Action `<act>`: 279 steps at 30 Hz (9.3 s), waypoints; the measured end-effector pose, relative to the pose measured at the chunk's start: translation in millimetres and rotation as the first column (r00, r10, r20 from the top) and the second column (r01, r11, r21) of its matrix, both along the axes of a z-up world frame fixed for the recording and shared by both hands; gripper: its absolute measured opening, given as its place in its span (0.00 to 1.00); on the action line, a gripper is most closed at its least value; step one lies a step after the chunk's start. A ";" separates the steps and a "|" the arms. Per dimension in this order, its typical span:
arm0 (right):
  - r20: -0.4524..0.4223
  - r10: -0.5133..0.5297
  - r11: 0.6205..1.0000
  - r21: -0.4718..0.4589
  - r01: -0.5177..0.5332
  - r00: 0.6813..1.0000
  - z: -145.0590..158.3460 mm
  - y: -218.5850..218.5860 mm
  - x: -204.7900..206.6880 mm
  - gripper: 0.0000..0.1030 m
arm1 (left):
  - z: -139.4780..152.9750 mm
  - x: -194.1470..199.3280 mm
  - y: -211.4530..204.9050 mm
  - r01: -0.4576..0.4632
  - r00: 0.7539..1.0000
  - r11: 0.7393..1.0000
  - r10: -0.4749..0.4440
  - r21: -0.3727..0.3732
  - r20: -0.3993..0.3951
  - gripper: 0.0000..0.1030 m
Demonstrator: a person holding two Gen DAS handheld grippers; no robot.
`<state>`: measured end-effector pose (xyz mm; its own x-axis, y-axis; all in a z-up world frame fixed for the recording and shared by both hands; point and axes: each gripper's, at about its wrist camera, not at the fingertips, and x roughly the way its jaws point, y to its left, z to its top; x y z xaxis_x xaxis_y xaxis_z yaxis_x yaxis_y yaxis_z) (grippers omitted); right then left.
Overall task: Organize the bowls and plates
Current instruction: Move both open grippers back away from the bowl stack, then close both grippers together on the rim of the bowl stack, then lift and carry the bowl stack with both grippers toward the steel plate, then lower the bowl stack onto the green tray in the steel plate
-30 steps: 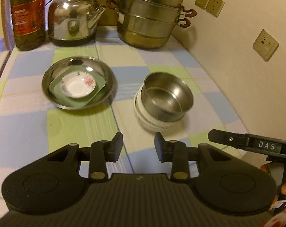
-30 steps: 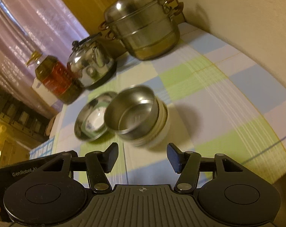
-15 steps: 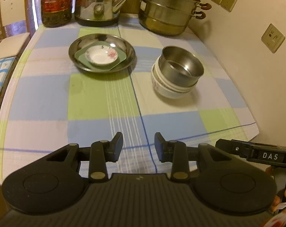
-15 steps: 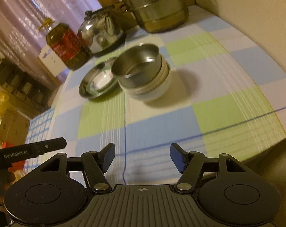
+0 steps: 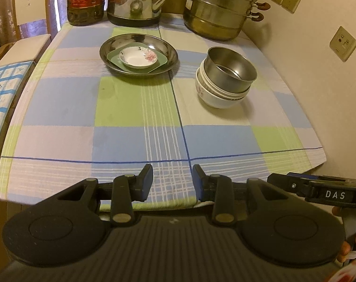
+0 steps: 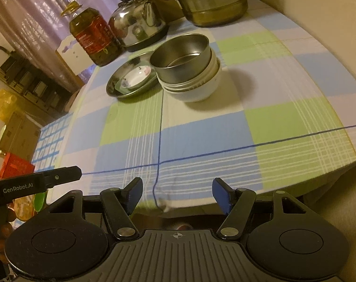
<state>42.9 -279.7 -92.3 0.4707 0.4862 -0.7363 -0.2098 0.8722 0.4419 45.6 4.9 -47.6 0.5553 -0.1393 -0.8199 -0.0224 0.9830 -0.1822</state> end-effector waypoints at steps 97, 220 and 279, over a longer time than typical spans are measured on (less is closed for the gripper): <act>0.107 -0.281 0.959 0.073 0.274 0.954 -24.7 -13.1 174.2 0.09 | -50.0 253.7 -48.7 0.324 0.945 0.946 -0.324 0.021 0.045 0.16; -0.095 -0.300 0.953 -0.066 0.295 0.949 -22.0 31.8 214.0 0.17 | -58.0 252.1 -18.9 0.236 0.970 0.968 -0.239 -0.087 -0.031 0.26; -0.153 -0.026 0.999 -0.047 0.019 0.988 -33.3 186.8 367.0 0.17 | -68.0 345.7 130.7 -0.074 0.994 0.993 0.067 -0.093 -0.086 0.26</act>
